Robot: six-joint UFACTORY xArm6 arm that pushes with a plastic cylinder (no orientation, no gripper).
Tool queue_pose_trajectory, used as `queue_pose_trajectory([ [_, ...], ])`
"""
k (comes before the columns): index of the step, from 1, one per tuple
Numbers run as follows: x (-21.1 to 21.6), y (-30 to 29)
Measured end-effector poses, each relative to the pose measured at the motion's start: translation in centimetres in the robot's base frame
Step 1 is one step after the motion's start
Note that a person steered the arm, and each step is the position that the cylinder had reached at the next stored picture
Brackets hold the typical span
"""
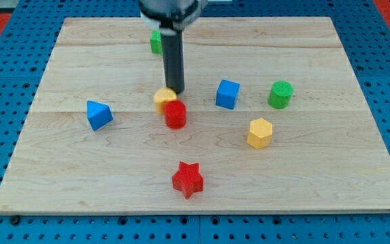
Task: Push the heart left above the red circle
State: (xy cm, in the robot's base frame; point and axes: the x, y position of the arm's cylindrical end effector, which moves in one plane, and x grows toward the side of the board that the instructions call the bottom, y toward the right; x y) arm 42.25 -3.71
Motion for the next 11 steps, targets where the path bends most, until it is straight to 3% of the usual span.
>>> queue_pose_trajectory([
  [2,10.2,1.4],
  [3,8.5,-0.5],
  [5,5.7,3.3],
  [6,2.9,-1.9],
  [7,3.8,-5.8],
  [8,6.3,-5.9],
  [9,8.0,-0.4],
  [10,8.2,0.5],
  [11,2.4,0.1],
])
